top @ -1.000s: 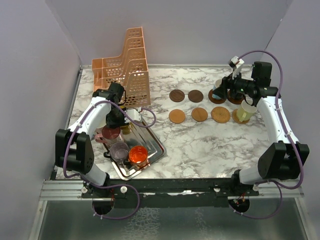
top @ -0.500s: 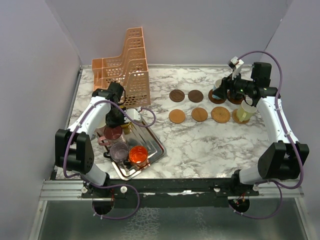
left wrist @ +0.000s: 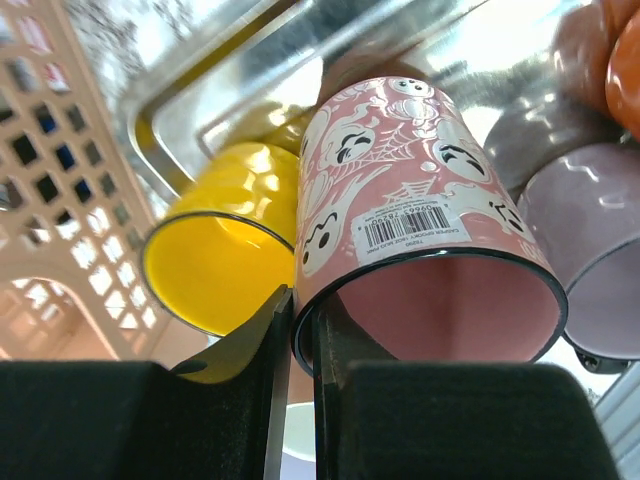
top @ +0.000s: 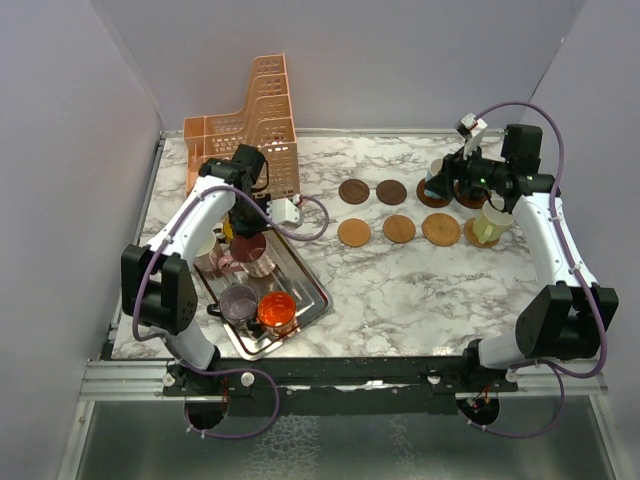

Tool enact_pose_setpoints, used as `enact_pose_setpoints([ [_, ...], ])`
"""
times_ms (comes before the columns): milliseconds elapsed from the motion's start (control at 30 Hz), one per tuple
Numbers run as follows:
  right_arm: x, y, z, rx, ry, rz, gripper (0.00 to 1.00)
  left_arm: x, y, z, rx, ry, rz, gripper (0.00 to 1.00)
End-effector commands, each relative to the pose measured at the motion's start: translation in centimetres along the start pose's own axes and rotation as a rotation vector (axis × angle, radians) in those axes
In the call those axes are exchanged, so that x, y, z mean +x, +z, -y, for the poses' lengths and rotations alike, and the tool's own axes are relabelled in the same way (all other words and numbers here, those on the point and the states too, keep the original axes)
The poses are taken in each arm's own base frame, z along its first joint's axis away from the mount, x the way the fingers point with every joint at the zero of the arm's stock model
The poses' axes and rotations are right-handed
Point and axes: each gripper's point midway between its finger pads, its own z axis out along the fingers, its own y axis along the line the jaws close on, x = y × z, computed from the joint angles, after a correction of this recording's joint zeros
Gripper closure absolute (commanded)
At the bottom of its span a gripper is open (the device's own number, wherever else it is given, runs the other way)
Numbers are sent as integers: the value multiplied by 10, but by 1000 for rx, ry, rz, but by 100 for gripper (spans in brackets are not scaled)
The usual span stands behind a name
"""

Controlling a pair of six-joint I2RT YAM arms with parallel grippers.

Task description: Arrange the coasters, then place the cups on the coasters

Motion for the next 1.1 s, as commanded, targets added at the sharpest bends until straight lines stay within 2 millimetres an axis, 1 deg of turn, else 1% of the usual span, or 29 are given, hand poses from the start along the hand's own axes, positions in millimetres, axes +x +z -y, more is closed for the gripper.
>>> enact_pose_setpoints([
  [0,-13,-7,-2,36,-10,26,42,-50,-21,-15,-17,-32,160,100],
  [67,-18,-9,-1,54,-9,40,42,-68,-24,-26,-23,-79,200,100],
  [233,-31,-13,-3,80,-1,93,42,-120,-39,-57,-47,-188,326,100],
  [267,-33,-14,-4,85,-3,99,42,-132,-44,-63,-51,-208,360,100],
  [333,-37,-15,-1,107,-4,106,42,-156,-47,-72,-44,-235,409,100],
  [367,-38,-16,1,120,-6,106,42,-171,-52,-77,-57,-231,433,100],
  [433,-37,-17,1,123,-8,100,42,-194,-49,-82,-67,-243,441,100],
  [467,-35,-16,-1,113,-5,96,42,-202,-47,-85,-72,-285,446,100],
  [600,-19,-11,-15,52,38,91,43,-229,-38,-108,-98,-451,502,100],
  [633,-18,-10,-19,39,48,100,43,-237,-36,-115,-108,-485,528,100],
  [733,-17,-4,-29,26,43,113,43,-258,-32,-125,-119,-571,596,100],
  [800,-15,0,-33,20,43,109,43,-273,-31,-127,-116,-594,632,100],
  [867,-14,3,-33,24,48,101,43,-283,-30,-129,-122,-599,641,100],
  [900,-11,4,-32,29,51,93,43,-285,-28,-132,-131,-608,640,100],
  [967,-7,5,-29,40,53,79,43,-282,-25,-138,-160,-630,625,100],
  [1000,-1,6,-29,38,61,70,43,-279,-23,-141,-177,-637,612,100],
  [1067,4,9,-34,16,71,68,43,-273,-19,-144,-201,-657,589,100],
])
